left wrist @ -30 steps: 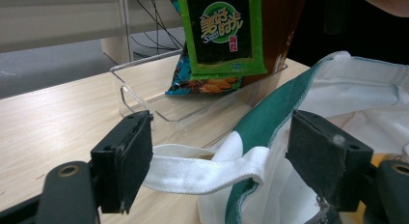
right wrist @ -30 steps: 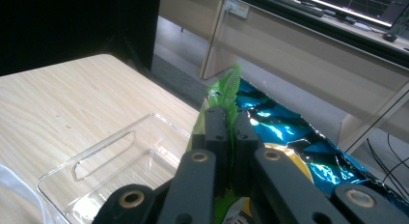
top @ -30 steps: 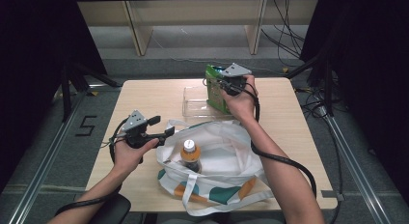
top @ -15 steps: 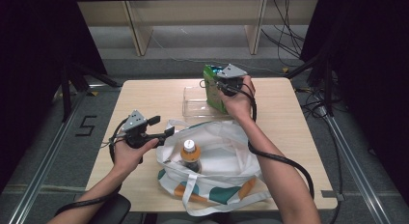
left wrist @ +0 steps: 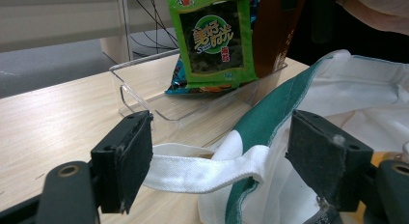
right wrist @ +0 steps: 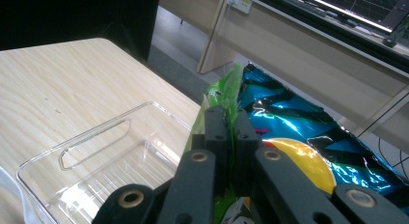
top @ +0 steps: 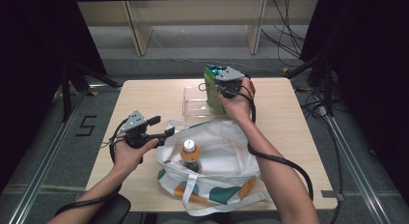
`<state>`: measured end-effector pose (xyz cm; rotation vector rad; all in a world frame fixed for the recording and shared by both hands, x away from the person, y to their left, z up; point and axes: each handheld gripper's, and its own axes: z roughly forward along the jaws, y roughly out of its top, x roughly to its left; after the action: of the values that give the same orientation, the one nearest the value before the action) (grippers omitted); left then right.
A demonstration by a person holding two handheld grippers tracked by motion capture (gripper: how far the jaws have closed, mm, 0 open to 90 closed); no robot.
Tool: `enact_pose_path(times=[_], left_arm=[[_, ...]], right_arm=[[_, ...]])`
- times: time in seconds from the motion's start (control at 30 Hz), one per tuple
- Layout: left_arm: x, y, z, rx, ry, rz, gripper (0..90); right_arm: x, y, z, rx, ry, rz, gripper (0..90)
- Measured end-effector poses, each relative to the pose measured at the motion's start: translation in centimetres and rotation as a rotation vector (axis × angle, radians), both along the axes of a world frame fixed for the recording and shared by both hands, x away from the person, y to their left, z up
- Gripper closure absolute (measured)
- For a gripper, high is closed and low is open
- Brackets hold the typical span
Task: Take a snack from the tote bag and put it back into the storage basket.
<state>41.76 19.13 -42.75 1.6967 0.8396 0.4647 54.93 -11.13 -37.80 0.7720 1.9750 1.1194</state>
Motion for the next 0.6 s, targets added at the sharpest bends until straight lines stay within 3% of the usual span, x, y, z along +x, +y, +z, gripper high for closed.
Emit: enact_pose_path(times=[0.47,0.6], left_arm=[[0.01,0.01,-0.01,0.004,-0.001,-0.004,23.2],[0.0,0.0,0.01,0.005,-0.002,-0.003,23.2]], right_arm=[[-0.19,0.08,-0.06,-0.028,-0.003,0.021,89.2],[-0.36,0.2,-0.09,-0.021,0.016,0.027,89.2]])
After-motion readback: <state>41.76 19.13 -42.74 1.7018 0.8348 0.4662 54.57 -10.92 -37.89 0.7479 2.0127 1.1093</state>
